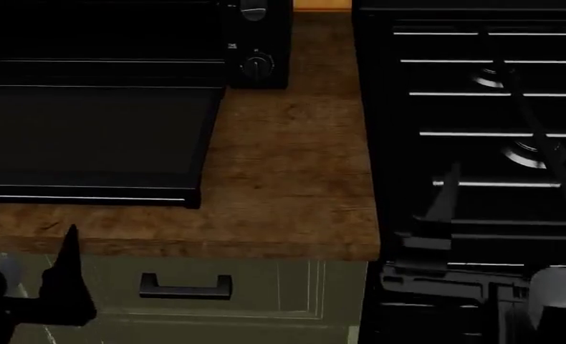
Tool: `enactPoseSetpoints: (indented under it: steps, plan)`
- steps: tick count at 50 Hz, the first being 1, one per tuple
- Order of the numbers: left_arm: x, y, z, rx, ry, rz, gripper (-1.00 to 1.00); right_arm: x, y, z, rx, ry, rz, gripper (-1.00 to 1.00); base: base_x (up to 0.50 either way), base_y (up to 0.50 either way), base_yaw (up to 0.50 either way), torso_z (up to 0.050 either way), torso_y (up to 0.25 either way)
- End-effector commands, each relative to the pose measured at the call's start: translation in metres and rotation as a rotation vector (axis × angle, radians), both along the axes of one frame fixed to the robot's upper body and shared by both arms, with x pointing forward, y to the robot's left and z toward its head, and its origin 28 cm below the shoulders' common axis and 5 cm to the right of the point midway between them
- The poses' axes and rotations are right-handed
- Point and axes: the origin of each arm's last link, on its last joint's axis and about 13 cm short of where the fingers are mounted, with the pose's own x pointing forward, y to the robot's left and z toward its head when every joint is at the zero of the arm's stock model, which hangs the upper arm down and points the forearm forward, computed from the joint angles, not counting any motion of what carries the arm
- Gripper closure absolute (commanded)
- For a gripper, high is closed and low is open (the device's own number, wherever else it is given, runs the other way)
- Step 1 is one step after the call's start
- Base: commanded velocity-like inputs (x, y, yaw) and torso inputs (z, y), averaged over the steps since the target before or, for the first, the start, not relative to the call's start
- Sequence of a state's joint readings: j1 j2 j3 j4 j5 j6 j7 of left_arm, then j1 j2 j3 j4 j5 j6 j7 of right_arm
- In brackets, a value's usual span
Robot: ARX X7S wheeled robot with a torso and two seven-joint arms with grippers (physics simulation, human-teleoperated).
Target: Close the toaster oven door.
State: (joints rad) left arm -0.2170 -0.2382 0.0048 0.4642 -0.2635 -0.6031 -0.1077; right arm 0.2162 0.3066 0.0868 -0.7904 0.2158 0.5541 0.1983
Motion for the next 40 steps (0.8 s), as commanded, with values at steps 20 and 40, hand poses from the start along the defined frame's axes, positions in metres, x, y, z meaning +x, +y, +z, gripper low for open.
enactPoseSetpoints:
  steps: [20, 40]
  plan:
    - [0.01, 0.024, 0.062, 0.052, -0.019, 0.003, -1.0, -0.042, -0.015, 0.101, -0.153, -0.213, -0.07, -1.0, 0.0, 0.18, 0.0, 0.0, 0.0]
    - [0.007, 0.021, 0.061, 0.019, -0.031, -0.044, -1.0, -0.043, -0.014, 0.097, -0.163, -0.204, -0.053, -1.0, 0.0, 0.5, 0.0, 0.0, 0.0]
